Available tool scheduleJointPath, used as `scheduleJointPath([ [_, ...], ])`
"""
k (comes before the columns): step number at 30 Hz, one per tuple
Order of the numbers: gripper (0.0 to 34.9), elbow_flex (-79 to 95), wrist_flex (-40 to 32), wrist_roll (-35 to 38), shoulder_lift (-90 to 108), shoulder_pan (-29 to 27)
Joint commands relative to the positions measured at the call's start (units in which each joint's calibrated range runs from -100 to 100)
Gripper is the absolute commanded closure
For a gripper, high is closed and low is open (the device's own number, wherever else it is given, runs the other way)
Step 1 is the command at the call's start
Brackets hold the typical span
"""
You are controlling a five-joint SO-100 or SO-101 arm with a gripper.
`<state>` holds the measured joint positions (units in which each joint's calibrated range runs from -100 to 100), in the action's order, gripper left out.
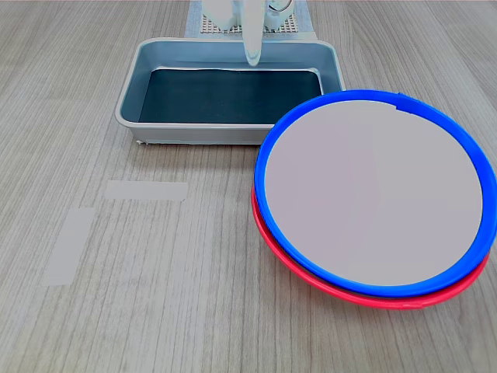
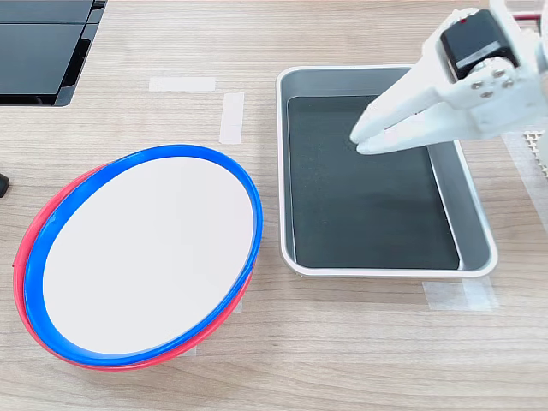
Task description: Lift the stacked dish and set it down on the table.
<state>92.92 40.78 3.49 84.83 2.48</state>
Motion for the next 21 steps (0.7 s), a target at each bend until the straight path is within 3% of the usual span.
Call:
scheduleJointPath([
  [1,24.0,-14.9,-1.3,2.9,-17.1,2.8],
  [2,24.3,-19.6,-0.1,3.1,-20.9,3.7],
  [8,18.3,-45.6,8.5,2.3,-44.3,7.1],
  [21,17.1,-67.2,9.0,1.6,-70.2,11.3],
])
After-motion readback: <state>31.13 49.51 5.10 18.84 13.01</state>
